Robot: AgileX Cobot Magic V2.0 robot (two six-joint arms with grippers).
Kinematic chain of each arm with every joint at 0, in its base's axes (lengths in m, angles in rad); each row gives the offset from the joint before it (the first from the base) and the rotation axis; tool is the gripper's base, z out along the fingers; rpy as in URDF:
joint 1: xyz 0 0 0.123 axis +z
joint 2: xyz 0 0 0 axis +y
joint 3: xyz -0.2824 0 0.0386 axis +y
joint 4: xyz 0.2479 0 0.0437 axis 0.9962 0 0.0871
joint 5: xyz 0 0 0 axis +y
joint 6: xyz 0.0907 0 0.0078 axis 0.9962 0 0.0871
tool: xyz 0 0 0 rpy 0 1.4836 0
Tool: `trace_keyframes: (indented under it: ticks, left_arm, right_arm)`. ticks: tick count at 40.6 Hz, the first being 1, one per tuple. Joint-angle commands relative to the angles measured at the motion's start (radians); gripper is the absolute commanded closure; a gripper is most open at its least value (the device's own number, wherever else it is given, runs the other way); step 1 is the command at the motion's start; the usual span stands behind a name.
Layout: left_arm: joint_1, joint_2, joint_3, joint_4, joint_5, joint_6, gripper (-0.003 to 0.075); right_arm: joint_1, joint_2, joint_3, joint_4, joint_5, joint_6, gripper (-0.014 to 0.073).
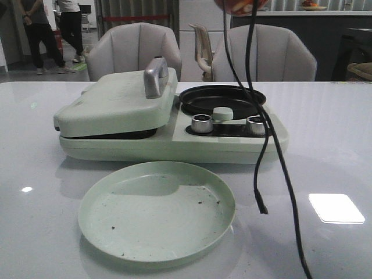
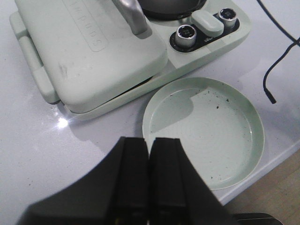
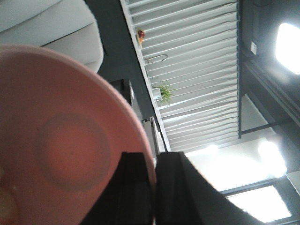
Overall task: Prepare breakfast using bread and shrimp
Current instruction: 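Lift the pink bowl with the right gripper and tip shrimp into the black pan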
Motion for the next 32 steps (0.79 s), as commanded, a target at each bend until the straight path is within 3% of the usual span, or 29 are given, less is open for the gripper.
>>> trace_keyframes:
  ticks: [1, 11, 17, 23, 32]
  left_arm:
    - [-0.008, -0.015, -0.027, -0.008, -0.071, -0.008, 0.0619]
    - [-0.008, -0.015, -0.027, -0.008, -0.071, -0.008, 0.0619]
    - [-0.008, -0.015, -0.027, -0.008, -0.075, -0.008, 0.0619]
    - [-0.008, -0.015, -0.027, -0.003, -0.080, -0.008, 0.0619]
    - [-0.008, -0.015, -0.027, -0.001, -0.080, -0.008, 0.0619]
  right_arm:
    - [-0.001, -0.068, -0.074, -0.104, 0.021, 0.003, 0.0550]
    - [0.000, -0.064, -0.118, -0.099, 0.024, -0.003, 0.0550]
    - [0.000, -0.028, -0.051, 0.016, 0.048, -0.007, 0.0550]
    - [0.002, 0.015, 0.020, -0.096, 0.098, -0.015, 0.0550]
    - [0.004, 0.013, 0.008, -0.104, 0.097, -0.010, 0.0550]
